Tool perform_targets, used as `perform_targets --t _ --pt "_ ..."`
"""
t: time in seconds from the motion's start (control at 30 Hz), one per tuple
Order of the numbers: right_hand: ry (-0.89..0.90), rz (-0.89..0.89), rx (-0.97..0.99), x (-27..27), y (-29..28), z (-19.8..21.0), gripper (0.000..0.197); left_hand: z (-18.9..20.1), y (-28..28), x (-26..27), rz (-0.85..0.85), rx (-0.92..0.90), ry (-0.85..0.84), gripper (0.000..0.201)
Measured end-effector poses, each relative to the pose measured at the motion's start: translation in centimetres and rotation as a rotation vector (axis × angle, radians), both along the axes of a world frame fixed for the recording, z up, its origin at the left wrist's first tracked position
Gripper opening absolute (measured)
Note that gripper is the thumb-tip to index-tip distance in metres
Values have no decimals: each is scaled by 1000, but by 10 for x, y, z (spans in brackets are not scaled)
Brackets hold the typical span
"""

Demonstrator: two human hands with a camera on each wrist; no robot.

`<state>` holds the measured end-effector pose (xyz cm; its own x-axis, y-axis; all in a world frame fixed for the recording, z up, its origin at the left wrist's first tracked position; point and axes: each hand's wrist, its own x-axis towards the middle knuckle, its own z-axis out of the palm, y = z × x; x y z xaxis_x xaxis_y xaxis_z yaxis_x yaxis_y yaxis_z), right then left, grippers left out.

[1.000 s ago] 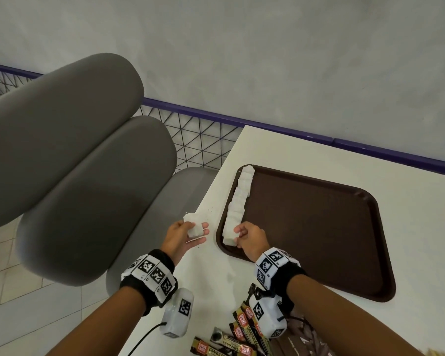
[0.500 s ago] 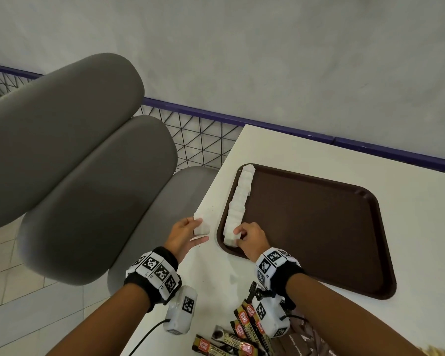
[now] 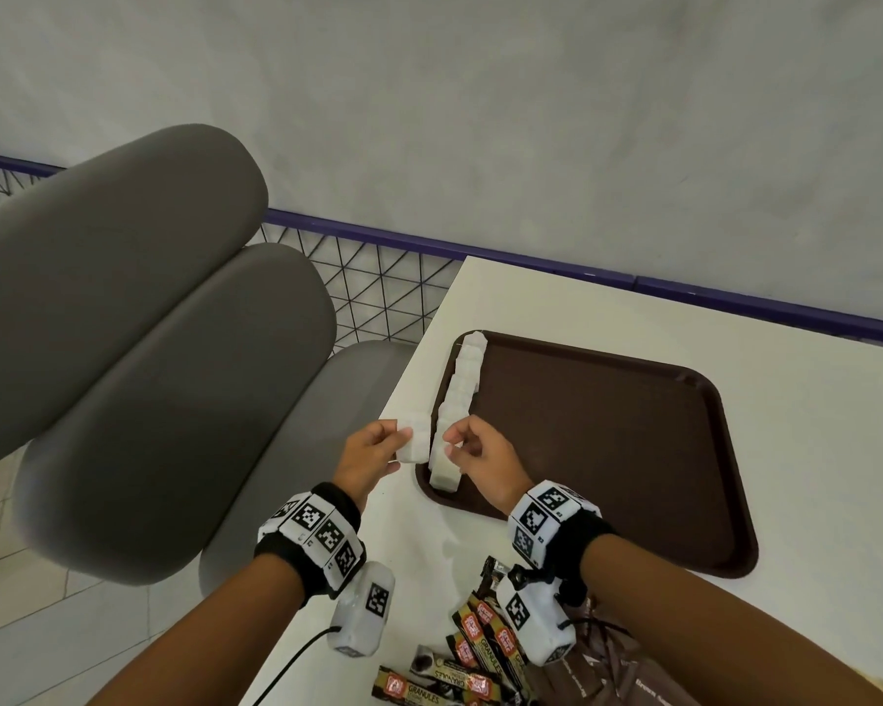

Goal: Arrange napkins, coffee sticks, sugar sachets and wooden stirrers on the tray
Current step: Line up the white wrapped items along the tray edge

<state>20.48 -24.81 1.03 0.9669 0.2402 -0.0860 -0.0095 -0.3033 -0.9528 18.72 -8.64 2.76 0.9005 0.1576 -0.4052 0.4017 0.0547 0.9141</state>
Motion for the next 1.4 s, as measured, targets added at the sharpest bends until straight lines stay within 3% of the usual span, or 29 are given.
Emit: perform_targets --t 0.13,0.27,0.4,0.63,0.87,1.2,1.4 --pt "67 80 108 -2 4 1 23 1 -6 1 -33 14 -7 3" --pt "104 34 126 -2 8 -6 28 0 -13 1 -65 -8 -1 6" --pt "147 -44 -14 2 0 -18 33 -7 -12 2 -53 28 18 16" --pt "197 -3 -322 2 0 -36 39 -19 0 5 -49 94 58 16" --pt "162 29 -415 6 9 -40 22 -25 7 4 -32 94 97 21" --pt "112 10 -471 5 11 -43 15 -24 9 -3 -62 107 114 22" --pt "124 -13 -408 -3 2 -30 25 -20 17 -16 -111 99 114 22"
